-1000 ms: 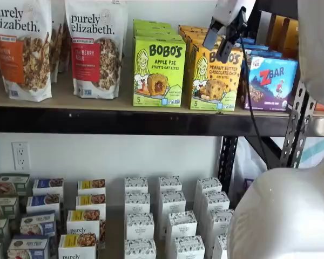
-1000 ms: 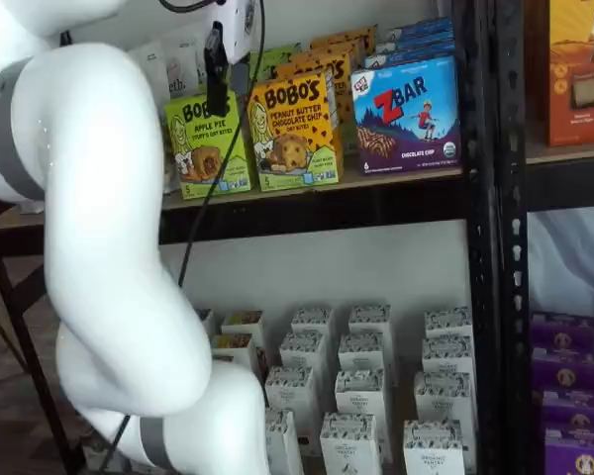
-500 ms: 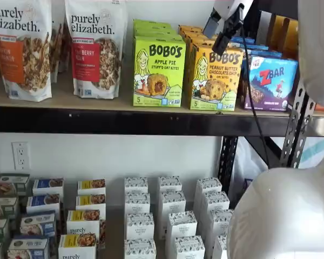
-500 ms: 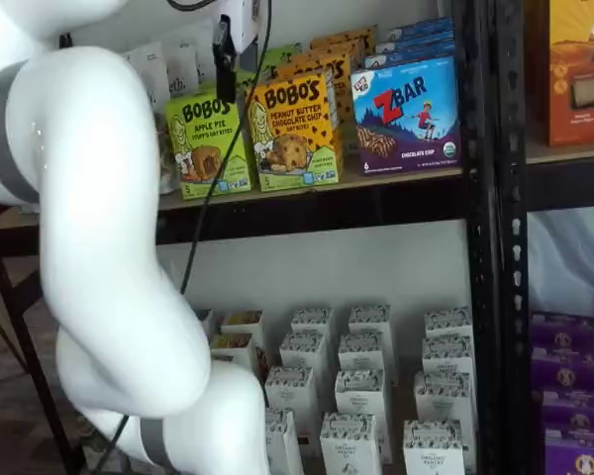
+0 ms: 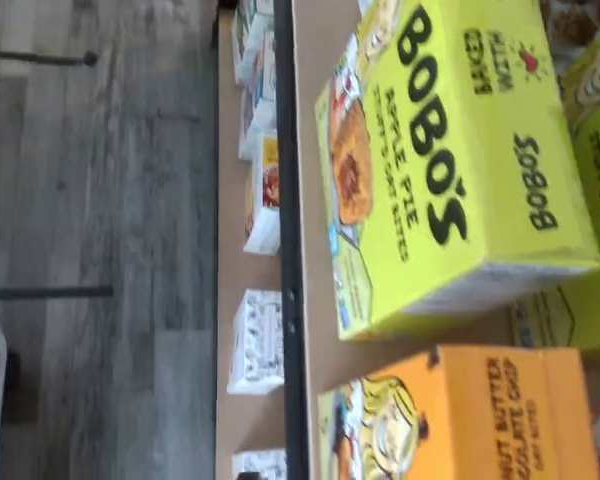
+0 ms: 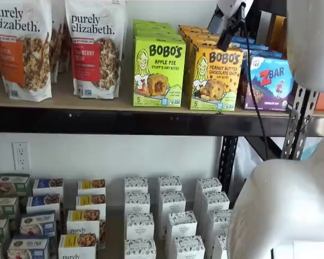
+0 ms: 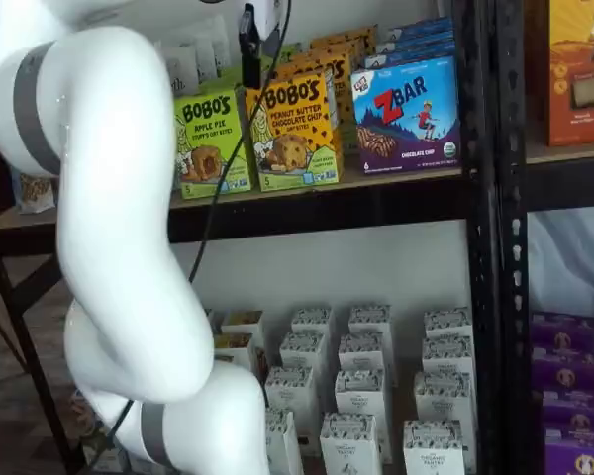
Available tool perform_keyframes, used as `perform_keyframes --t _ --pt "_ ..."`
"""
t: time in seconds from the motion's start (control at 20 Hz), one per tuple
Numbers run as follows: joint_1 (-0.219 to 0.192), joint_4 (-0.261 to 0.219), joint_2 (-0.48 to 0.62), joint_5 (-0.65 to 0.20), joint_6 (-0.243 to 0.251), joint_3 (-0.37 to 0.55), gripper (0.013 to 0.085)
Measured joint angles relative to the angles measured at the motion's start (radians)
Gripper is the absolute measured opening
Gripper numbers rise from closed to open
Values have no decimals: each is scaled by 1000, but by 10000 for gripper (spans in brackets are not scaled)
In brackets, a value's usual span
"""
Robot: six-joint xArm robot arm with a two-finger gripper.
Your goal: Pick up the orange box on the top shelf, the fifth box from the left
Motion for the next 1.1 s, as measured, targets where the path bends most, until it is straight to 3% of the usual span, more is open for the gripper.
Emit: perform_keyframes --t 0.6,1.1 --pt "-7 -65 39 -114 -47 29 850" --pt "32 -169 96 -79 -33 -6 850"
